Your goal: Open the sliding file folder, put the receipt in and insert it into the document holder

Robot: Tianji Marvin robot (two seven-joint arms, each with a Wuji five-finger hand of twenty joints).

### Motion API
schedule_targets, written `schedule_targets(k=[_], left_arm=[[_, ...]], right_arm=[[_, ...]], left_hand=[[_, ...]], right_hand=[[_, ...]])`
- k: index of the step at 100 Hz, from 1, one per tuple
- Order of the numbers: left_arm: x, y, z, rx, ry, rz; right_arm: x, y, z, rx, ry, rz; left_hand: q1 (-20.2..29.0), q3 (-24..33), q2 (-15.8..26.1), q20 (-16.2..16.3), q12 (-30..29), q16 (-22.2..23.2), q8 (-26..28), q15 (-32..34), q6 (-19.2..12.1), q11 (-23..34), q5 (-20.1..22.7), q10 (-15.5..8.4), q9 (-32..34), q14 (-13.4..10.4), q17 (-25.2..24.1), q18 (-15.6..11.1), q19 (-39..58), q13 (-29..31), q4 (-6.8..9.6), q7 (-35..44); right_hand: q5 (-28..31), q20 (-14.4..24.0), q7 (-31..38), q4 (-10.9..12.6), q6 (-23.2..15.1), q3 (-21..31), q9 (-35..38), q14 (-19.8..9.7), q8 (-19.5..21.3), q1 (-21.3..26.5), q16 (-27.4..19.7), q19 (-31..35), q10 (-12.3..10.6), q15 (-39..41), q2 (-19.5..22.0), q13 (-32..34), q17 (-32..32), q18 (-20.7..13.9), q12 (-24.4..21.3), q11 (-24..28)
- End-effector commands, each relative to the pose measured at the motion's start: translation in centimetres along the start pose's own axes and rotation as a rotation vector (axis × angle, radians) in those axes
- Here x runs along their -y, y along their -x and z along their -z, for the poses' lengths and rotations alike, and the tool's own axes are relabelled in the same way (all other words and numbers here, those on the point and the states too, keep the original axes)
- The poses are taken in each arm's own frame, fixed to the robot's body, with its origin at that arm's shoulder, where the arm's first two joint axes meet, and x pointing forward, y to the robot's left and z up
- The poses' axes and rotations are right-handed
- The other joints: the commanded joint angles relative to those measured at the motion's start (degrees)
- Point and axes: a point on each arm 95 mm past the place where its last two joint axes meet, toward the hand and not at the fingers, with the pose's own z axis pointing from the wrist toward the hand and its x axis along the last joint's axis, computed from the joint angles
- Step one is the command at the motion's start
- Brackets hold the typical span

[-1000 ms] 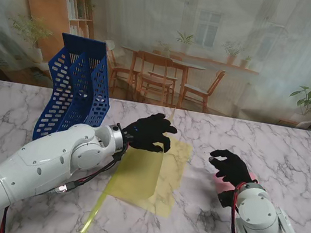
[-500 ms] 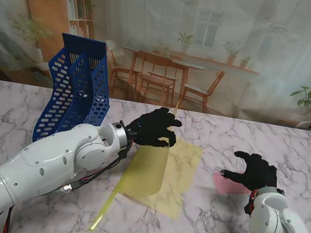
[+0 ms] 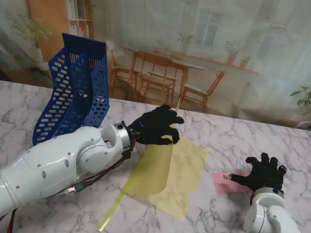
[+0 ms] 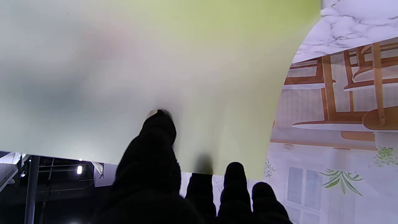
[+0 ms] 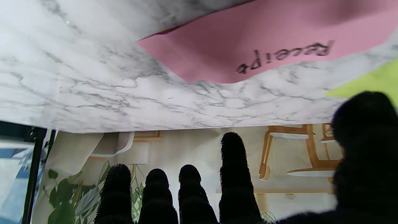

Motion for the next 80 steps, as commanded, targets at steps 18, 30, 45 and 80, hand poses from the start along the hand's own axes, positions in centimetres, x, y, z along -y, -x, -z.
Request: schedule_targets(k=[18, 30, 45, 80], left_arm=[[-0.1, -0.6, -0.7, 0.01, 0.003, 0.01], [-0.3, -0.7, -0.8, 0.024, 0.005, 0.01], [-0.3, -0.7, -0.8, 0.026, 0.007, 0.008], [-0.2, -0.5, -0.7, 0.024, 0.008, 0.005]], right_arm=[[2.1, 0.8, -0.6, 0.082, -0.007, 0.028], [2.6, 1.1, -0.6, 0.104, -0.01, 0.025], [3.2, 1.3, -0.6, 0.129, -0.019, 0.029], [4.2, 1.5, -1.1, 0.185, -0.027, 0.015]], left_hand=[[1.1, 0.3, 3.4, 0.8, 0.7, -0.1, 2.7, -0.1, 4.9, -1.0, 3.4, 0.7, 1.2, -0.4, -1.2, 1.1, -0.6, 0.3, -0.14, 1.8], [1.2, 0.4, 3.5, 0.8, 0.7, -0.1, 3.0, -0.2, 5.2, -1.0, 3.3, 0.9, 1.2, -0.3, -1.3, 1.4, -0.6, 0.3, -0.1, 1.7], [1.2, 0.4, 3.5, 0.8, 0.7, -0.1, 3.1, -0.2, 5.3, -1.1, 3.4, 1.0, 1.3, -0.1, -1.2, 1.4, -0.7, 0.3, -0.1, 1.6], [1.3, 0.5, 3.5, 0.8, 0.8, 0.0, 3.4, -0.1, 5.4, -1.1, 3.5, 1.0, 1.4, -0.1, -1.2, 1.4, -0.7, 0.3, -0.11, 1.3]], right_hand=[[3.5, 4.4, 3.4, 2.6, 0.2, -9.4, -1.5, 0.2, 6.4, 11.9, -0.3, -3.7, 0.7, -2.6, 4.3, 2.0, 1.3, 0.6, -1.1, 2.8], [4.8, 5.1, 3.0, 2.2, 1.7, -2.5, -1.4, 0.3, 6.4, 8.7, -0.2, -4.0, 0.9, -2.5, 2.8, 2.4, 1.7, 0.7, -1.0, 3.2], [4.2, 5.6, 1.8, 0.8, 2.2, 7.2, -1.6, 0.4, 6.0, 4.4, -0.2, -4.2, 0.9, -2.5, 3.1, 2.4, 1.7, 0.8, -0.9, 3.3], [3.1, 5.9, 1.9, -0.1, 2.7, 8.5, -1.7, 0.4, 6.3, 4.6, 0.0, -4.1, 0.9, -2.3, 5.1, 2.8, 1.8, 1.1, -1.6, 1.9]])
